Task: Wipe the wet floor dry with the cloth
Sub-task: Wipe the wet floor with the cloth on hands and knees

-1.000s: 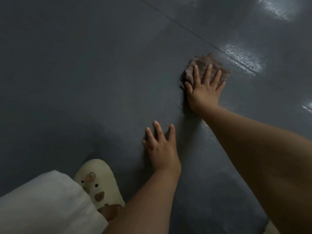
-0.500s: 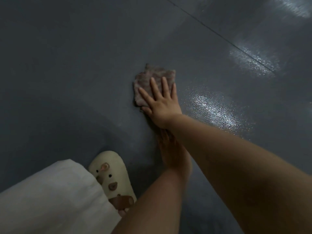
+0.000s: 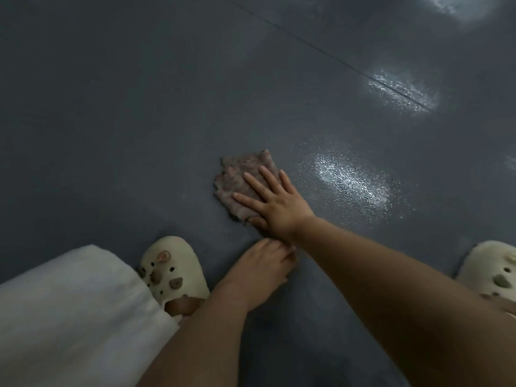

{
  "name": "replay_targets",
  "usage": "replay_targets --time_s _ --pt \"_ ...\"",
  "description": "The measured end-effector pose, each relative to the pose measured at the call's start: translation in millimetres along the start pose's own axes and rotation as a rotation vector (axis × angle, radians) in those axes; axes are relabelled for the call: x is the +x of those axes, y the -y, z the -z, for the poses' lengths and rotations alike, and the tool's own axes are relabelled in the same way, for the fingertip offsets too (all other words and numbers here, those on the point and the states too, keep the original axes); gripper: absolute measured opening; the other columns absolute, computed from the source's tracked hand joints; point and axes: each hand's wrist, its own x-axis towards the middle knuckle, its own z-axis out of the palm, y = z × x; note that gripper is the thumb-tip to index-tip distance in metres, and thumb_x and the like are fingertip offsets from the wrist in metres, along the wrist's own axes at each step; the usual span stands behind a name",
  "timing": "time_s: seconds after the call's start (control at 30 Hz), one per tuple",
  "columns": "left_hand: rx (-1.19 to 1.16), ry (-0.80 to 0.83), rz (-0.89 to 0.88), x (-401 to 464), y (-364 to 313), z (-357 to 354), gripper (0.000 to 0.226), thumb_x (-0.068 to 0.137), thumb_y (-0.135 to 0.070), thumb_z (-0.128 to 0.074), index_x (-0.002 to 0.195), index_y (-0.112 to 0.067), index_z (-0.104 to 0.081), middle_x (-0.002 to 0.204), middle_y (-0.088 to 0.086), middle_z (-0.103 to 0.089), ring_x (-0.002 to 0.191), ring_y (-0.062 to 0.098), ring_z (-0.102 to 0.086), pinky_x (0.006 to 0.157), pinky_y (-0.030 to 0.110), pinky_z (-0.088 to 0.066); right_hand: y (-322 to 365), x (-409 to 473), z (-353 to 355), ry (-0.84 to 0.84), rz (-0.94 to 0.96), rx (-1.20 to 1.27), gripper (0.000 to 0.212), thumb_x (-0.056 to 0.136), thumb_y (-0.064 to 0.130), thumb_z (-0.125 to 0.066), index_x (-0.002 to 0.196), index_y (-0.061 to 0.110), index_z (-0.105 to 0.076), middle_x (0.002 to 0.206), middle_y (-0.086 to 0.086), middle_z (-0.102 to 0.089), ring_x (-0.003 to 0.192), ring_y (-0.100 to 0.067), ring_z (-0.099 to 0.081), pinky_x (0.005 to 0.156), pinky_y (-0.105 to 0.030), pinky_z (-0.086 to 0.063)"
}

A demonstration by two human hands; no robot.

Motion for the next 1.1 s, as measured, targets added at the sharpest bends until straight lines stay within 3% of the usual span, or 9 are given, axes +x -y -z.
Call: replay_targets --time_s 0.1,0.17,0.23,0.37,0.57,0.67,0.8,0.9,1.1 --pt "-0.045 0.015 0.137 3 -7 19 0.073 0.062 -0.041 -0.082 0.126 -0.019 -0.056 0.128 0.008 -0.053 0.114 0.023 -0.049 0.099 0.031 -0.032 -23 -27 -8 -0.011 -0.139 0.015 0.063 0.086 0.056 -0.015 0.146 0.039 -0.028 0.157 -0.004 -0.02 0.143 -0.038 -0.014 0.112 -0.053 -0.003" --pt "0.043 0.152 0.338 7 -5 19 0.093 0.079 -0.052 -0.066 0.151 -0.026 -0.013 0.155 0.013 -0.01 0.141 0.029 -0.016 0.115 0.04 -0.013 -40 -49 -12 -0.059 -0.239 0.05 0.061 0.087 0.055 -0.022 0.144 0.036 -0.032 0.153 -0.007 -0.029 0.141 -0.04 -0.022 0.11 -0.057 -0.013" --pt "0.034 0.277 0.549 14 -4 21 0.11 0.076 -0.059 -0.065 0.15 -0.03 0.011 0.156 0.012 0.017 0.145 0.031 0.005 0.117 0.045 -0.006 -59 -71 -18 -0.054 -0.352 0.073 0.065 0.084 0.06 -0.012 0.145 0.038 -0.014 0.158 -0.005 -0.017 0.144 -0.037 -0.01 0.113 -0.055 -0.007" --pt "-0.038 0.292 0.645 25 -9 21 0.12 0.072 -0.049 -0.075 0.149 -0.027 0.014 0.154 0.014 0.024 0.145 0.032 0.011 0.117 0.044 -0.009 -97 -125 -30 -0.074 -0.664 0.127 0.068 0.078 0.067 0.001 0.14 0.043 0.008 0.159 0.003 0.007 0.145 -0.029 0.012 0.115 -0.047 0.006" --pt "-0.024 0.245 0.684 31 -13 16 0.12 0.069 -0.043 -0.08 0.151 -0.024 0.007 0.156 0.015 0.017 0.145 0.033 0.007 0.117 0.041 -0.007 -84 -133 -31 -0.115 -1.119 0.358 0.059 0.099 0.048 -0.029 0.151 0.036 -0.004 0.159 -0.005 0.012 0.144 -0.035 0.015 0.114 -0.052 0.008" --pt "-0.012 0.243 0.692 32 -15 16 0.121 0.068 -0.042 -0.081 0.151 -0.024 0.005 0.156 0.016 0.015 0.145 0.034 0.005 0.117 0.041 -0.007 -48 -102 -24 -0.082 -1.049 0.351 0.06 0.098 0.05 -0.027 0.15 0.037 -0.001 0.158 -0.009 0.014 0.142 -0.039 0.016 0.113 -0.055 0.009" --pt "0.028 0.249 0.691 31 -14 16 0.114 0.069 -0.046 -0.078 0.151 -0.024 -0.002 0.157 0.015 0.013 0.146 0.032 0.003 0.118 0.043 -0.006 16 -82 -28 -0.039 -0.524 0.241 0.067 0.086 0.061 -0.003 0.149 0.039 -0.004 0.159 -0.007 0.009 0.143 -0.038 0.017 0.11 -0.049 0.019" --pt "0.095 0.285 0.666 27 -12 17 0.113 0.072 -0.057 -0.071 0.151 -0.026 0.002 0.157 0.012 0.016 0.146 0.029 0.004 0.117 0.045 -0.005 14 -91 -28 -0.01 -0.369 0.214 0.074 0.079 0.058 0.004 0.149 0.039 -0.009 0.159 -0.001 0.003 0.145 -0.033 0.01 0.108 -0.045 0.02" --pt "0.059 0.316 0.662 31 -24 30 0.108 0.078 -0.054 -0.067 0.151 -0.027 0.008 0.158 0.012 0.012 0.146 0.029 0.003 0.117 0.045 -0.005 -65 -170 -32 0.078 -0.856 0.27 0.062 0.097 0.056 -0.026 0.148 0.041 0.004 0.158 0.003 0.015 0.145 -0.027 0.016 0.115 -0.049 0.004"
